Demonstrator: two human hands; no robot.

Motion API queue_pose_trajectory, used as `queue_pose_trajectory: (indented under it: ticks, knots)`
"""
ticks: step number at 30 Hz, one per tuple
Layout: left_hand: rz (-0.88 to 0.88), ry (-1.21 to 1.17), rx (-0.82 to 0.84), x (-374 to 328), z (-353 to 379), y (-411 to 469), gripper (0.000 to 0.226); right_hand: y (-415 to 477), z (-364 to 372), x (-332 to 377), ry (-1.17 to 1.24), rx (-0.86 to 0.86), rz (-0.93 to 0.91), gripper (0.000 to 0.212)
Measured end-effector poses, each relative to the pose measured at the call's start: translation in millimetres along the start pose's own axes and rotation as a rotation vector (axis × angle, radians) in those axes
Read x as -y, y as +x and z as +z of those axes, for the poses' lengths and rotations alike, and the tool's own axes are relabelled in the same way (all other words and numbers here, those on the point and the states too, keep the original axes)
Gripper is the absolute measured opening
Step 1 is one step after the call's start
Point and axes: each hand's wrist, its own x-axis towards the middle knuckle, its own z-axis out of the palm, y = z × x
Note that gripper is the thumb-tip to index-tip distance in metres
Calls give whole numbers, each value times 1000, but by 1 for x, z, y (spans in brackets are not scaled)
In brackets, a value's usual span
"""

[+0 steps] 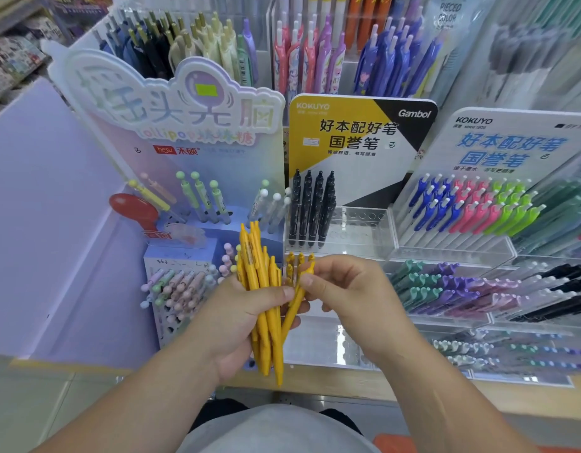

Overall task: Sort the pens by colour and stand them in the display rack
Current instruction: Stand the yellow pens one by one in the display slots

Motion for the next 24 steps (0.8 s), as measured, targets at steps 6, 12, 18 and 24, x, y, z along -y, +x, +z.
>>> queue_pose_trajectory:
  ticks: [6, 12, 18, 24]
  knots:
    - [-58, -85, -128, -2, -10, 2, 5, 1, -25, 8, 85, -147, -100, 17]
    - [-62, -158, -125, 1, -17, 1, 8, 14, -33, -12, -338, -224, -320, 19]
    - [-65, -160, -125, 0, -17, -1, 3, 18, -26, -33, -531, -182, -449, 23]
    - [-65, -171, -132, 0, -18, -3, 4, 20, -25, -44, -553, -140, -462, 19]
